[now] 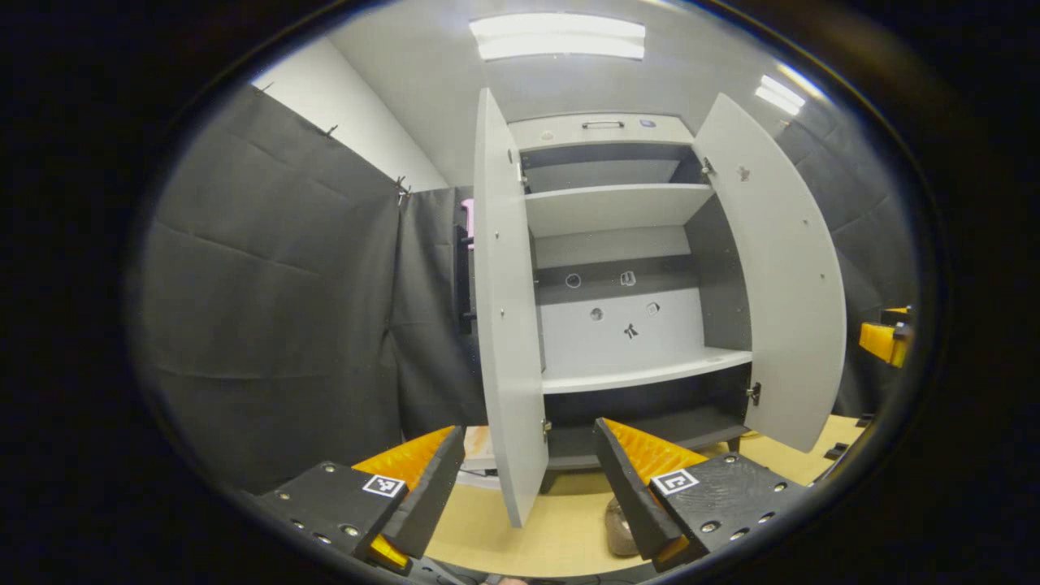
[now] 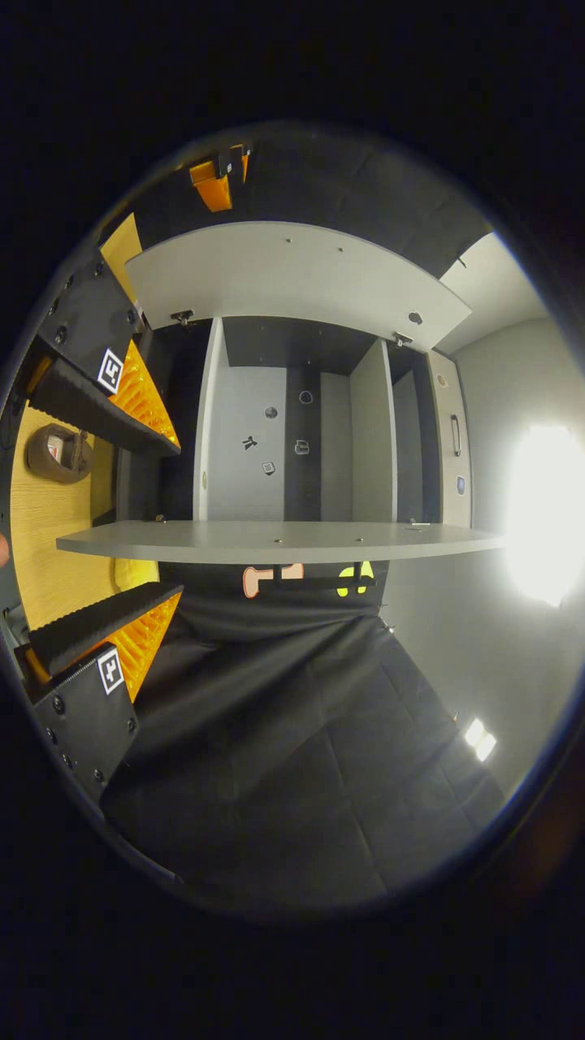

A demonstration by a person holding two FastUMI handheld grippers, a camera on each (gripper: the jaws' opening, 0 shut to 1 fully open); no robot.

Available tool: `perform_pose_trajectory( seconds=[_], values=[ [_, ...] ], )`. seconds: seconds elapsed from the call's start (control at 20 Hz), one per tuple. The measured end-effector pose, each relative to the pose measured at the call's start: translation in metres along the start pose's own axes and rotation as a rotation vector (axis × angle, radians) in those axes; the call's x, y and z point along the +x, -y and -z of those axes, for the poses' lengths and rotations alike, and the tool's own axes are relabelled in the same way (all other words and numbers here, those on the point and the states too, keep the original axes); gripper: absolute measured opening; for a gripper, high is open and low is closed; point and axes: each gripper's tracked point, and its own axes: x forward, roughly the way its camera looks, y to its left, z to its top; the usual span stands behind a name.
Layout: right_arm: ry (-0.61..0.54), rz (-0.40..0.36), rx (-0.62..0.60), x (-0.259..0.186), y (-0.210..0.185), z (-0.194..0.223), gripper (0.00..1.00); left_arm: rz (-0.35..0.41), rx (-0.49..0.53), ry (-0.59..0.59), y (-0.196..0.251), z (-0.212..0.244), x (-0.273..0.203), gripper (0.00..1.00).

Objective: Grab one shoe with the right hand and put it into the shoe cabinet, grab the other shoe with the left hand and put it into the shoe cabinet; then close the right door with the right hand and the left door with the left hand.

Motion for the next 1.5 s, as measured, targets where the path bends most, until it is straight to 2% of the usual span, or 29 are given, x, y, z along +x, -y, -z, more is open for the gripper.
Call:
perform_pose_trajectory(
  seconds=[0.45,0.5,1.05,1.1,1.25,1.5],
  values=[
    [-0.077,-0.093,-0.015,0.012,-0.052,0.028,0.97,-0.009,-0.021,0.004,-0.006,0.002,-0.010,1.00],
    [-0.096,-0.112,-0.030,0.017,-0.060,0.037,0.97,-0.011,-0.025,-0.002,-0.005,0.004,-0.010,0.94],
    [-0.349,-0.298,-0.094,0.079,-0.128,0.157,0.98,-0.089,-0.008,-0.052,-0.019,0.020,0.011,0.94],
    [-0.385,-0.310,-0.100,0.085,-0.131,0.171,0.98,-0.095,-0.014,-0.057,-0.020,0.021,0.014,1.00],
    [-0.493,-0.342,-0.087,0.096,-0.141,0.208,0.98,-0.121,-0.005,-0.073,-0.024,0.024,0.024,1.00],
    [-0.648,-0.353,-0.083,0.104,-0.149,0.255,0.98,-0.154,0.008,-0.088,-0.028,0.028,0.035,1.00]
  ],
)
